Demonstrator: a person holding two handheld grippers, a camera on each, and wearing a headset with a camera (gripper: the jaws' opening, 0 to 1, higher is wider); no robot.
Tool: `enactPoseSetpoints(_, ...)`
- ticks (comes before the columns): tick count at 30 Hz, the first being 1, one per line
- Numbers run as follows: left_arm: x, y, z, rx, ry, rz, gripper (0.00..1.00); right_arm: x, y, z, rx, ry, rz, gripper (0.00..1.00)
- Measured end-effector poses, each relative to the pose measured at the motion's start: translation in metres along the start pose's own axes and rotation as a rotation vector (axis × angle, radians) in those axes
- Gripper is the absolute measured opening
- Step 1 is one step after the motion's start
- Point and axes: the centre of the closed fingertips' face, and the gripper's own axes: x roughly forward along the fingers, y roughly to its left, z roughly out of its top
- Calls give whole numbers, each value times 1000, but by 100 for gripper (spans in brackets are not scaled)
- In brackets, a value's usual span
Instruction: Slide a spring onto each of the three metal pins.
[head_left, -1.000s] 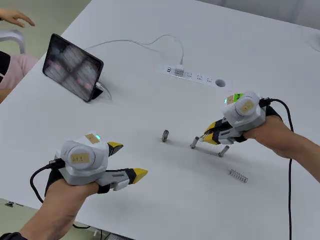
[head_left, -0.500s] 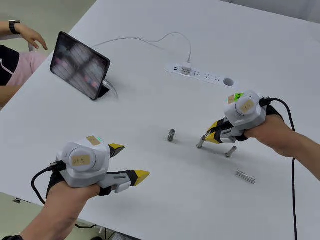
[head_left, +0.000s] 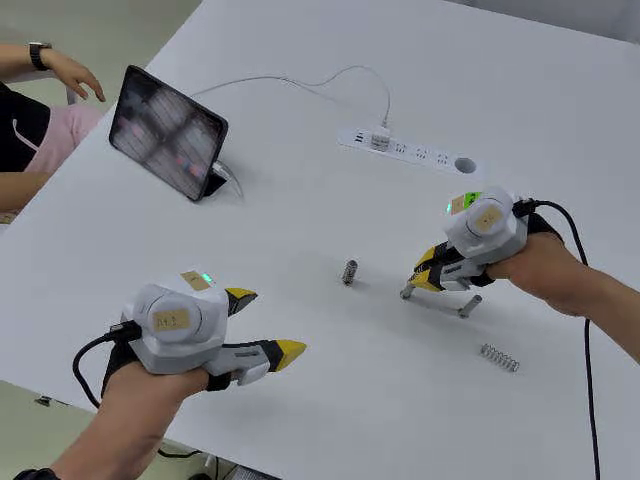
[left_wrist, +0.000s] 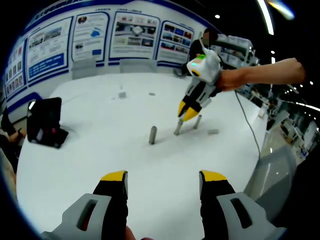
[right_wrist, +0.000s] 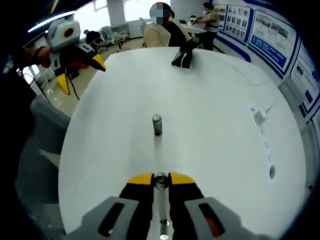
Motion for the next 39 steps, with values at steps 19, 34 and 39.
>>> enactPoseSetpoints(19, -5, 1, -8, -18, 14, 16, 58, 29, 0, -9, 5, 43, -22, 13)
enactPoseSetpoints(34, -9, 2, -9, -33, 6, 32, 59, 32, -1, -16, 44, 56, -40, 23)
enactPoseSetpoints(39, -10, -1, -7, -31, 0, 29, 59, 27, 2, -21, 128, 38, -36, 32)
